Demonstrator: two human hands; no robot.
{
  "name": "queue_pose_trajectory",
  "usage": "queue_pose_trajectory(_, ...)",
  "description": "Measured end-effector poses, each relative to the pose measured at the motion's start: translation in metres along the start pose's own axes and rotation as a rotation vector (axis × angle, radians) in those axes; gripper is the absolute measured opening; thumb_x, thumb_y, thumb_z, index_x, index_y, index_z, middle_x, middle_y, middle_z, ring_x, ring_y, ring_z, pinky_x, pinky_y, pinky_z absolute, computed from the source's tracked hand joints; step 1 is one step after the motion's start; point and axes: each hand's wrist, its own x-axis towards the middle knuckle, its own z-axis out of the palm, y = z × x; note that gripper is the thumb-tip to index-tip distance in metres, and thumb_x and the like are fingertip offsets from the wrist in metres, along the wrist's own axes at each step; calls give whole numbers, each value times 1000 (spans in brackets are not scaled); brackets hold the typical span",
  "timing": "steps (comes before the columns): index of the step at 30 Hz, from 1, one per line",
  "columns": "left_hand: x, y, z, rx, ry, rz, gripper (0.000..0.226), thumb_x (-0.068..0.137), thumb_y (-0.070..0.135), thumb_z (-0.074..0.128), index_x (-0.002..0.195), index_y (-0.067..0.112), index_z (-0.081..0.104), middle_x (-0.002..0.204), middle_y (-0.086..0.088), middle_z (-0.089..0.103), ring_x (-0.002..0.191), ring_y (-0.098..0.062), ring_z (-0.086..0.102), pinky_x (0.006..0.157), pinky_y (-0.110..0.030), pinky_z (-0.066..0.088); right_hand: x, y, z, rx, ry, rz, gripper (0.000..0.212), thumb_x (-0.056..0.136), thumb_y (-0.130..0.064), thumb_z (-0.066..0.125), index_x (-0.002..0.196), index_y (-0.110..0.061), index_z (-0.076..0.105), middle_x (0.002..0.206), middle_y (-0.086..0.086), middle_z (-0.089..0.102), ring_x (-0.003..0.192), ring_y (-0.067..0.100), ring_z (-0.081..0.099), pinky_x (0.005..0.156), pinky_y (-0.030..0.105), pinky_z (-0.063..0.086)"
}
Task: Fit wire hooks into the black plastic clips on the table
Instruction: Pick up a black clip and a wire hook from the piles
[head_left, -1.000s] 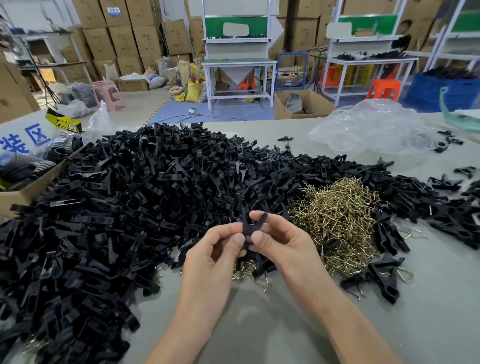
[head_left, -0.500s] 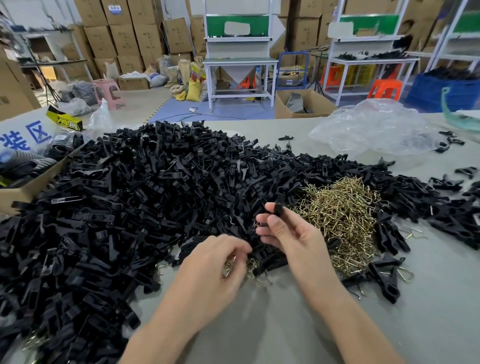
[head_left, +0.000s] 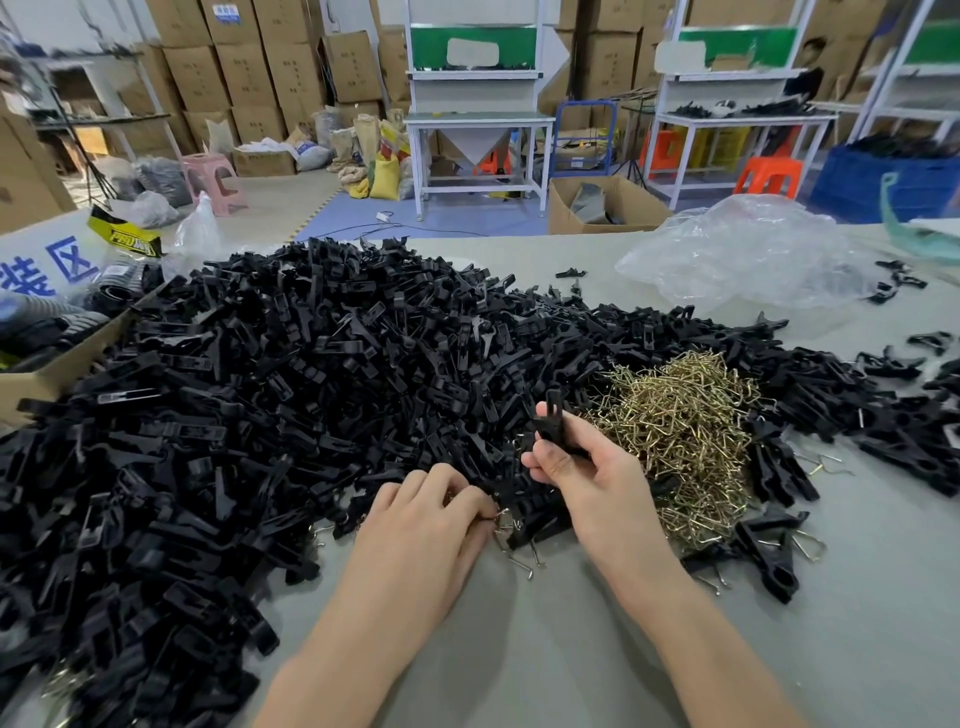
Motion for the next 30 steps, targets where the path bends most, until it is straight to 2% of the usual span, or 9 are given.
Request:
queue_pose_trajectory(4, 2, 1, -1, -188, 104, -124, 13, 93, 33, 55, 95, 24, 64, 103, 15, 55, 92, -7, 54, 81, -26, 46, 0, -2, -2, 53, -38, 16, 26, 95, -16, 65, 112, -35, 69, 97, -10, 76, 97, 11, 73, 85, 19, 56)
queue_pose_trajectory(7, 2, 1, -2, -321, 154, -212, 16, 94, 39, 54, 95, 27, 65, 106, 22, 51, 98, -1, 50, 79, -20, 45, -2, -5, -1, 150, -115, 46, 28, 84, -27, 68, 112, -31, 72, 102, -6, 76, 101, 15, 73, 85, 22, 57)
queue_pose_trajectory(9, 3, 1, -4, -384, 162, -239, 16, 95, 42, 53, 95, 32, 66, 104, 24, 55, 94, -2, 56, 74, -23, 48, -3, -6, -1, 177, -159, 65, 32, 82, -28, 68, 114, -28, 71, 106, -3, 76, 103, 16, 73, 83, 21, 57)
queue_pose_trajectory(11, 2, 2, -5, -403, 170, -250, 12, 95, 42, 54, 94, 37, 64, 93, 26, 61, 85, -2, 60, 68, -25, 49, -3, -5, -1, 167, -199, 83, 31, 83, -29, 67, 113, -27, 71, 108, -2, 76, 105, 16, 72, 84, 22, 57)
queue_pose_trajectory(14, 2, 3, -6, -342, 181, -252, 13, 94, 45, 51, 97, 39, 62, 79, 29, 58, 79, 0, 56, 67, -25, 46, -4, -5, -1, 144, -235, 106, 33, 82, -31, 67, 115, -27, 70, 109, -4, 76, 107, 14, 71, 87, 23, 57)
queue_pose_trajectory(18, 2, 2, -4, -375, 241, -243, 16, 94, 41, 55, 99, 33, 68, 94, 21, 56, 94, -4, 54, 70, -32, 51, -5, -6, -1, 96, -280, 113, 31, 91, -25, 66, 122, -27, 68, 112, -6, 75, 110, 10, 69, 89, 22, 56)
queue_pose_trajectory(24, 2, 2, -5, -514, 250, -255, 8, 94, 38, 56, 96, 41, 64, 94, 24, 63, 94, -5, 61, 77, -18, 46, -6, -6, 1, 57, -273, 120, 29, 96, -11, 65, 118, -29, 69, 109, -6, 75, 96, 12, 72, 88, 26, 57)
queue_pose_trajectory(27, 3, 6, -4, -547, 232, -251, 8, 94, 37, 58, 92, 44, 60, 92, 25, 66, 88, -4, 62, 72, -10, 42, -7, -6, 2, 10, -287, 104, 29, 95, -11, 67, 120, -27, 69, 108, -5, 76, 91, 10, 72, 84, 23, 57)
queue_pose_trajectory(30, 3, 9, -5, -565, 220, -258, 7, 93, 38, 56, 91, 45, 58, 90, 26, 66, 83, -4, 63, 70, -10, 43, -8, -7, 3, -8, -262, 90, 29, 94, -9, 68, 119, -25, 69, 98, -9, 76, 84, 5, 69, 79, 19, 55)
